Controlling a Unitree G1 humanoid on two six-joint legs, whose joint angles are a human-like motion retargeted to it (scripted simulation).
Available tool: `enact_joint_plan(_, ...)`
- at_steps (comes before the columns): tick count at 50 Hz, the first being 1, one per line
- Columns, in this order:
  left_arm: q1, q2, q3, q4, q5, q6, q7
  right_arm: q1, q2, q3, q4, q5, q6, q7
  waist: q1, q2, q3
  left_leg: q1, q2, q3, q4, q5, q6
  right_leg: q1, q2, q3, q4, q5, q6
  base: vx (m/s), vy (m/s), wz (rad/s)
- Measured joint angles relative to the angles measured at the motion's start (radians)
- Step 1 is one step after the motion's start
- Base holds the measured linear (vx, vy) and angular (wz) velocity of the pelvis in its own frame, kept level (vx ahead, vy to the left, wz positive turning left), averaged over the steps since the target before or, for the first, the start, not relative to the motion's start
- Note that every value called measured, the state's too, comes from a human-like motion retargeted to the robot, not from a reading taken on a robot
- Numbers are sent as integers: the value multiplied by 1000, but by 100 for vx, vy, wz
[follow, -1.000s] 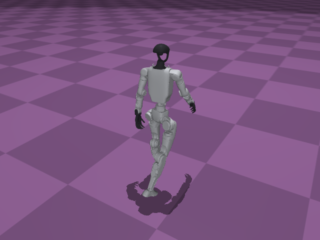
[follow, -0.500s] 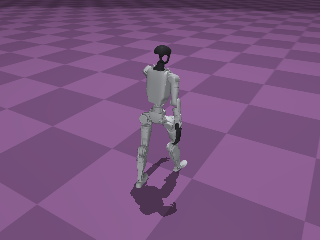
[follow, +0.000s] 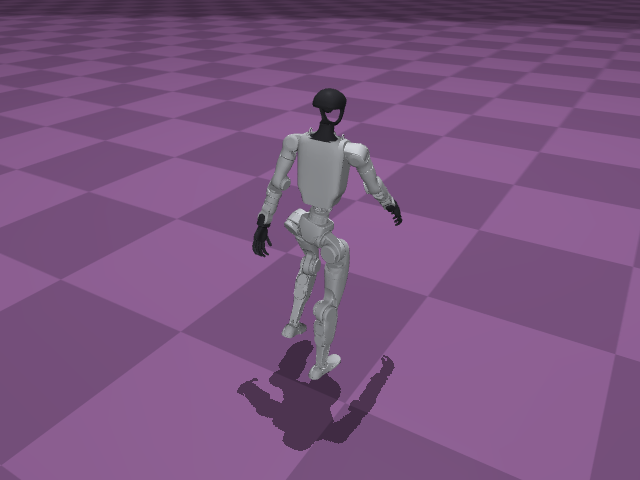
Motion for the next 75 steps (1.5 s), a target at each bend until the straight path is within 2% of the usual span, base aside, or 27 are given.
enact_joint_plan(5, 168, 10, 12, -74, -130, -13, -1, -106, -17, -10, -134, 40, -25, -42, 86, 21, 26, 21, 12, 29, -532, 122, -44, 51, 38, 59, 17, -39, 15, 58, 6, -78)
enact_joint_plan(8, 214, -4, 49, -119, -205, -34, 0, -129, -13, -24, -202, 48, -45, -44, 134, 79, 61, 146, 60, 83, -912, 149, -121, 132, 100, 100, 23, -61, 29, 69, 16, -96)
enact_joint_plan(11, 206, -30, 83, -126, -223, -43, -10, -115, 0, -27, -246, 42, -59, -20, 147, 118, 82, 233, 86, 114, -1112, 144, -195, 210, 133, 128, 34, -76, 42, 72, 22, -56)
enact_joint_plan(16, 99, -52, 66, -96, -183, -54, -37, 2, 44, 4, -236, -27, -65, 53, 104, 115, 43, 303, 79, 127, -1154, 176, -231, 246, 136, 143, 123, -32, 38, 72, 26, 4)
enact_joint_plan(20, -49, -44, -2, -78, -110, -97, -43, 169, 80, 43, -154, -89, -81, 93, 43, 135, -7, 381, 87, 94, -1139, 142, -240, 197, 169, 103, 352, 140, 16, 74, 28, 44)
enact_joint_plan(23, -203, -26, -52, -79, -56, -111, -6, 298, 96, 49, -52, -94, -70, 89, -10, 160, -40, 417, 100, 41, -1106, 78, -232, 49, 180, 25, 665, 260, -12, 67, 26, 63)
enact_joint_plan(25, -325, -13, -68, -84, -24, -98, 35, 370, 100, 30, 25, -76, -46, 76, -47, 172, -50, 435, 99, 8, -1088, 46, -231, -67, 157, -37, 864, 263, -50, 61, 23, 70)
enact_joint_plan(27, -456, 2, -70, -94, 0, -77, 74, 427, 94, -8, 103, -42, -19, 65, -89, 185, -47, 456, 94, -23, -1075, 19, -238, -167, 129, -87, 998, 187, -97, 57, 19, 78)
enact_joint_plan(30, -641, 23, -67, -121, 9, -60, 113, 501, 74, -72, 203, 12, 7, 64, -160, 205, -35, 492, 85, -72, -1059, -16, -253, -287, 111, -131, 1069, 84, -139, 54, 15, 89)
enact_joint_plan(35, -870, 63, -71, -231, -61, -83, 139, 604, 23, -138, 272, 91, 11, 91, -289, 233, -4, 555, 76, -157, -1042, -65, -268, -393, 120, -169, 854, -11, -146, 53, 6, 96)
enact_joint_plan(37, -925, 80, -79, -299, -114, -102, 144, 638, 8, -145, 266, 115, 11, 102, -334, 232, 9, 582, 63, -188, -1036, -83, -268, -396, 125, -166, 662, 16, -137, 54, -1, 90)
enact_joint_plan(40, -978, 98, -91, -407, -210, -130, 156, 676, -5, -149, 241, 134, 24, 113, -394, 204, 31, 633, 21, -234, -1025, -112, -264, -350, 112, -152, 291, 141, -108, 57, -7, 86)
enact_joint_plan(42, -997, 103, -89, -470, -245, -128, 171, 685, -1, -160, 223, 110, 51, 124, -419, 175, 57, 686, -9, -261, -1022, -134, -260, -304, 88, -180, 82, 211, -59, 63, -11, 65)
enact_joint_plan(44, -1002, 101, -82, -519, -233, -120, 170, 682, 12, -169, 210, 64, 73, 151, -423, 156, 73, 733, -20, -274, -1021, -150, -259, -282, 80, -223, -35, 219, -5, 64, -14, 30)
enact_joint_plan(46, -985, 87, -73, -552, -200, -114, 151, 670, 27, -175, 206, 16, 83, 187, -412, 150, 74, 764, -22, -280, -1016, -156, -257, -279, 80, -242, -69, 211, 30, 64, -16, 7)
enact_joint_plan(49, -919, 52, -61, -568, -146, -109, 104, 633, 44, -171, 214, -43, 86, 233, -376, 145, 51, 789, -30, -287, -990, -136, -246, -256, 72, -252, -69, 260, 40, 67, -18, -10)
enact_joint_plan(50, -888, 38, -57, -564, -124, -109, 86, 617, 49, -166, 219, -61, 83, 246, -360, 142, 42, 795, -35, -288, -976, -121, -241, -241, 67, -260, -69, 276, 43, 69, -19, -26)
enact_joint_plan(53, -758, -1, -46, -511, -46, -109, 39, 549, 58, -127, 229, -83, 63, 250, -304, 117, 19, 792, -60, -276, -872, -25, -214, -174, 45, -248, -69, 225, 78, 71, -21, -38)
enact_joint_plan(55, -653, -24, -42, -453, -7, -101, 18, 497, 61, -93, 228, -75, 51, 229, -266, 88, 6, 745, -83, -247, -728, 63, -187, -124, 20, -223, -68, 176, 88, 70, -21, -43)
enact_joint_plan(58, -492, -50, -31, -331, 0, -74, 14, 405, 55, -56, 208, -40, 40, 154, -229, 58, -30, 539, -77, -176, -357, 145, -138, -96, -13, -198, -47, 122, 63, 63, -19, -21)
enact_joint_plan(60, -399, -59, -13, -236, -22, -49, 33, 332, 45, -51, 182, -22, 36, 95, -202, 53, -43, 393, -43, -130, -131, 140, -100, -85, -14, -185, -37, 97, 39, 58, -15, -20)
enact_joint_plan(62, -320, -59, 19, -140, -43, -23, 53, 254, 34, -53, 151, -11, 34, 48, -163, 47, -37, 284, -13, -91, 12, 84, -57, -67, -8, -165, -27, 73, 20, 56, -13, -46)
enact_joint_plan(65, -203, -40, 72, -30, -64, 7, 68, 142, 18, -51, 98, 3, 24, 2, -91, 26, -17, 166, -2, -52, 87, -12, -12, -36, -7, -126, -8, 36, -2, 55, -10, -73)
enact_joint_plan(67, -122, -21, 94, 2, -86, 13, 71, 72, 8, -42, 59, 18, 14, -19, -42, 12, -2, 108, -17, -46, 42, -35, -7, -17, -7, -97, 4, 14, -13, 54, -5, -85)
enact_joint_plan(70, 2, 6, 108, -4, -141, 10, 72, -17, -7, -27, -4, 40, -1, -48, 26, -4, 19, 56, -38, -46, -138, -9, -16, 11, -6, -58, 16, -16, -18, 54, -1, -83)
enact_joint_plan(73, 104, 20, 116, -46, -214, -2, 76, -83, -17, -23, -69, 50, -12, -67, 84, 1, 38, 82, -12, 1, -467, 62, -21, 45, 17, -25, 21, -41, -9, 57, 4, -78)
enact_joint_plan(75, 151, 21, 129, -71, -256, -11, 81, -113, -17, -28, -109, 50, -20, -72, 116, 25, 52, 138, 25, 72, -727, 112, -44, 79, 53, -5, 22, -57, 0, 62, 9, -78)
